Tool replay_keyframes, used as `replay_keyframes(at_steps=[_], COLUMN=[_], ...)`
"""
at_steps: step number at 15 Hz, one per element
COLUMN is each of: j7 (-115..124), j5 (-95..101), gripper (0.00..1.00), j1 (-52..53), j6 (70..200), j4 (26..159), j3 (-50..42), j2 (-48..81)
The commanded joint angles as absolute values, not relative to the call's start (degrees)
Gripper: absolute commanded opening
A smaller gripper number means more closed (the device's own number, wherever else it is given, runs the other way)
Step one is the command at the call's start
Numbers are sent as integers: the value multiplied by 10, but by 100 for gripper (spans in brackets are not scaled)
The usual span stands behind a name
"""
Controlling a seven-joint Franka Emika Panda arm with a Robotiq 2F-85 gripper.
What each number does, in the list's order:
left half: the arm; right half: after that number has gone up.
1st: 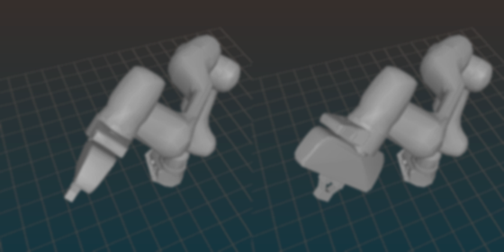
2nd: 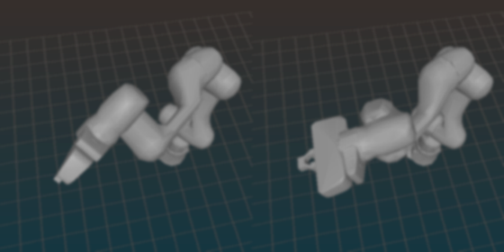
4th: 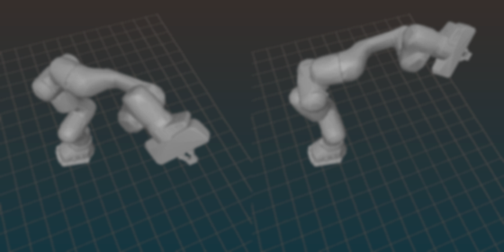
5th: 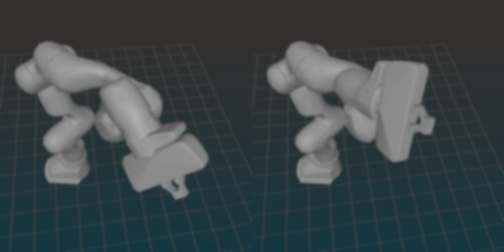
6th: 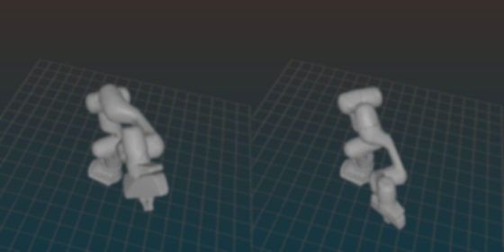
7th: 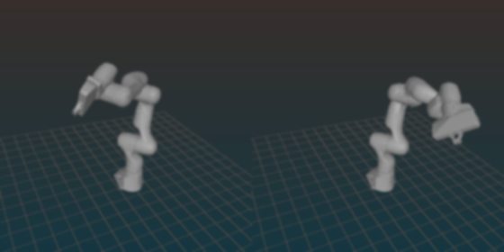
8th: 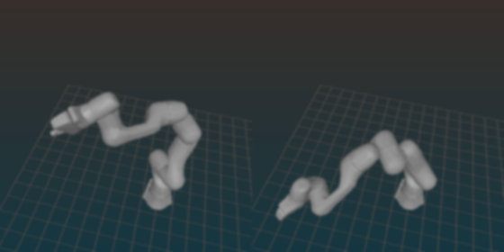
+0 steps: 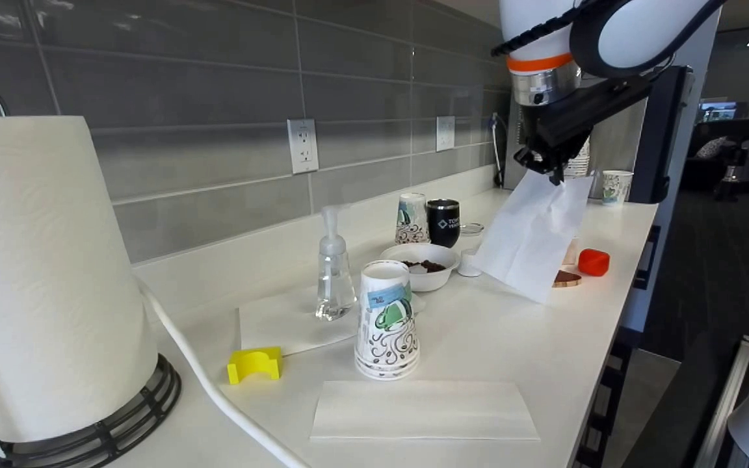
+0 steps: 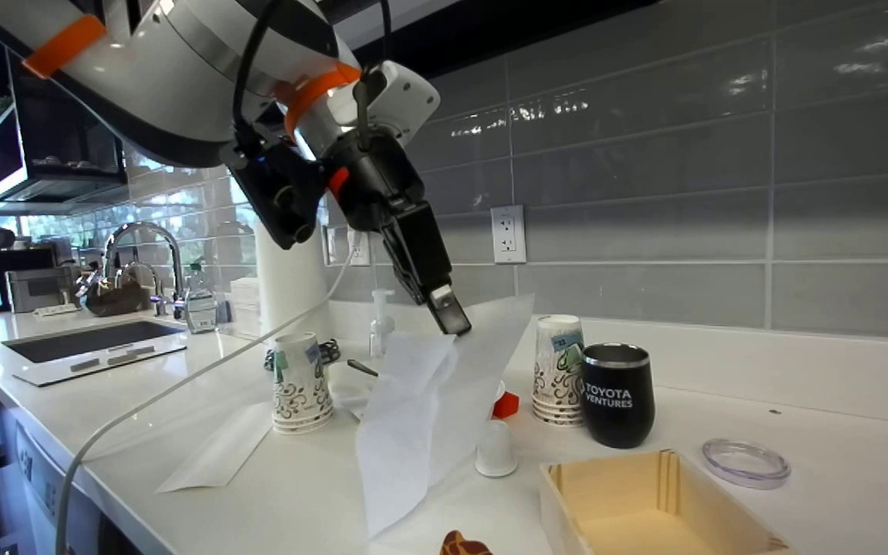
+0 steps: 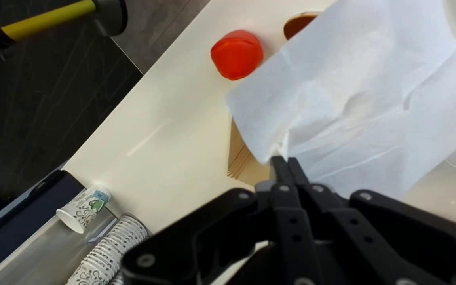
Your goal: Fold the white napkin in half.
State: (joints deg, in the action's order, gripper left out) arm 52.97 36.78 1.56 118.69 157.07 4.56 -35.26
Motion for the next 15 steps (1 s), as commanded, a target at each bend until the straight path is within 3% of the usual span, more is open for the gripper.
replay_keyframes(at_steps=[1, 9, 15], j7=[474, 436, 368], j5=[347, 347, 298], gripper=[0, 0, 0], j1=[2, 13, 53], j6=[1154, 1127, 1226], j4=[1576, 1573, 1580], j3=[58, 110, 108], j2=[-409, -395, -344])
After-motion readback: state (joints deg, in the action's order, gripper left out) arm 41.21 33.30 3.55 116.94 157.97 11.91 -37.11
